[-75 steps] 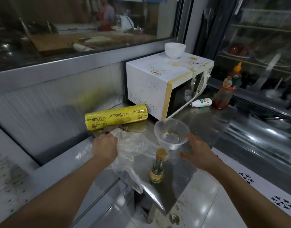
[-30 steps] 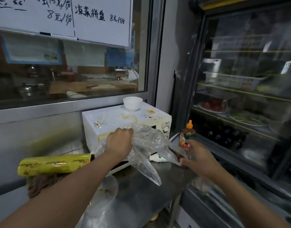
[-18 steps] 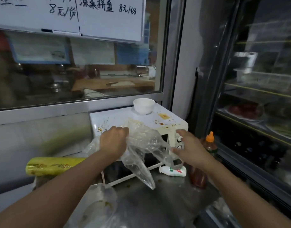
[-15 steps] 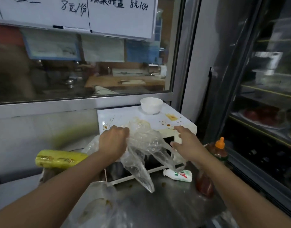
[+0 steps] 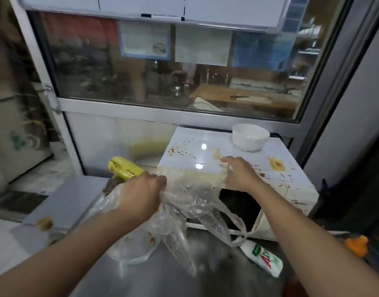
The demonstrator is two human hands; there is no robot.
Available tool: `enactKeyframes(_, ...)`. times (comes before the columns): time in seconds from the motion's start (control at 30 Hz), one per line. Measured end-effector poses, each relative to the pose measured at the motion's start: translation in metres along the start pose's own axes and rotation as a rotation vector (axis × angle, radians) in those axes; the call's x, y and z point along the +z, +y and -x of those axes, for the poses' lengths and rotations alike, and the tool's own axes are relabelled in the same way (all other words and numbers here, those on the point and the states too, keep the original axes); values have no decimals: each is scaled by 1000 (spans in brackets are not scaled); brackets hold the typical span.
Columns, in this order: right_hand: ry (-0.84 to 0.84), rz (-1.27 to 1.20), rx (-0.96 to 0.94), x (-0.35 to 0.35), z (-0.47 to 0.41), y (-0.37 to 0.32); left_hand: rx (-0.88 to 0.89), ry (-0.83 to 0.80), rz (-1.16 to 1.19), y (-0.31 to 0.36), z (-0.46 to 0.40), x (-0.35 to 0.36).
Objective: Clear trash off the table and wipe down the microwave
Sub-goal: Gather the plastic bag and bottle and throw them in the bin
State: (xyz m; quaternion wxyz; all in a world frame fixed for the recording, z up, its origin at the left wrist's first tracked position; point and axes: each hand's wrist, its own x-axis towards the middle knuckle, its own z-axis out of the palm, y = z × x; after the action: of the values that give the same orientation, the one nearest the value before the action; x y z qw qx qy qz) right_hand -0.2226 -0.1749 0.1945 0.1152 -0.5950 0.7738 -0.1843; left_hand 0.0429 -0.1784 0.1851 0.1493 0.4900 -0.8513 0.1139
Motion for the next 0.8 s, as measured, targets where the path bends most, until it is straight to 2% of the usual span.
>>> enactKeyframes(0.1, 3, 20, -24, 5, -7, 3, -29, -13, 25, -2, 8, 5)
enactKeyframes(0.37, 249, -39, -67, 9, 15, 4, -52, -19, 59, 0, 26, 12)
enactKeyframes(0.8, 371, -117, 46, 10, 130, 26, 39, -117, 173, 7, 71, 32)
